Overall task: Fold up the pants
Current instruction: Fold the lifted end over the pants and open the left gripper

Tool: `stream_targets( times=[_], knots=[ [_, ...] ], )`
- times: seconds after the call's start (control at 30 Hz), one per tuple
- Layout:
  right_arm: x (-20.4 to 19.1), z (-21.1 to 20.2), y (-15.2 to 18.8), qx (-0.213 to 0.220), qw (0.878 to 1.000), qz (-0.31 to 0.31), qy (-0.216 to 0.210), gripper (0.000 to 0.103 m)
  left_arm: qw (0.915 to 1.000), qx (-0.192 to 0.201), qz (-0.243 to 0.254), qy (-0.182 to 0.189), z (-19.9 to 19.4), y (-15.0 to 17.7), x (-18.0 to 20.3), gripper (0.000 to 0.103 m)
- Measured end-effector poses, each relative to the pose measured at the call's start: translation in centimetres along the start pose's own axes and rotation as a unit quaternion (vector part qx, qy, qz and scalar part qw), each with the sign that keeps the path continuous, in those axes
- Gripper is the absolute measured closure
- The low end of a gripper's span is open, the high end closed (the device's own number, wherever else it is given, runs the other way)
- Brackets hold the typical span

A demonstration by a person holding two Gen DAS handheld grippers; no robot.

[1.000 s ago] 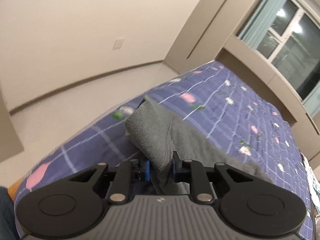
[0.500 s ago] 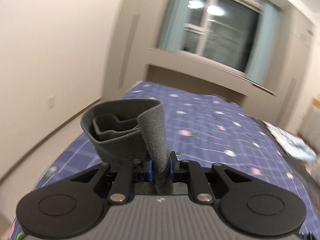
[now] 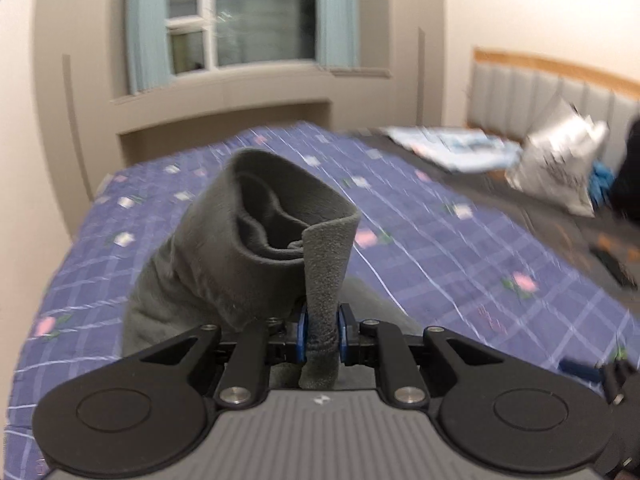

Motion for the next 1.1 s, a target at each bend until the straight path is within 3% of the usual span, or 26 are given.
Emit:
stream_targets(
  times=[0.3,0.37,0.43,0.5,0.6,0.73,0.9,1.1],
  knots=[
    [4.0,-0.4,1.9,-0.022,0.999,0.019,0.038,0.0,0.9956,-0.089,0.023,0.015,4.4,4.6,3.4,0.082],
    [4.3,-0.2,2.0,-0.026,0.999,0.02,0.041,0.0,0.9951,-0.092,0.021,0.029,4.4,4.8,3.5,0.074],
    [4.3,0.1,1.9,-0.027,0.998,0.023,0.043,0.0,0.9947,-0.088,0.009,0.052,3.8,4.6,3.3,0.05],
    [4.2,0.2,1.8,-0.026,0.998,0.026,0.042,0.0,0.9932,-0.084,-0.014,0.079,3.0,4.4,2.7,0.037],
    [3.6,0.1,1.4,-0.021,0.999,0.026,0.037,0.0,0.9919,-0.081,-0.039,0.09,1.4,4.2,1.4,0.03],
    [2.9,-0.1,0.8,-0.01,0.999,0.027,0.016,0.0,0.9939,-0.061,-0.067,0.064,-1.1,4.3,-1.2,0.014],
    [0.9,0.1,-0.9,0.003,0.999,0.021,-0.027,0.0,0.9927,-0.057,-0.106,-0.012,-2.8,4.9,-5.8,0.002],
    [-4.0,1.1,-4.9,0.028,0.988,-0.008,-0.154,0.001,0.9736,-0.094,-0.188,-0.09,-2.7,7.8,-12.3,0.002]
  ],
)
Point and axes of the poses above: each gripper's, at about its wrist camera, not at the fingertips, and z roughly the way its jaws point, x to its right, y to its underside, the point moved 4 cm from there along z, roughly the way its jaws point, and after that the axes turned 5 degrees about z, right-handed, at the moved point
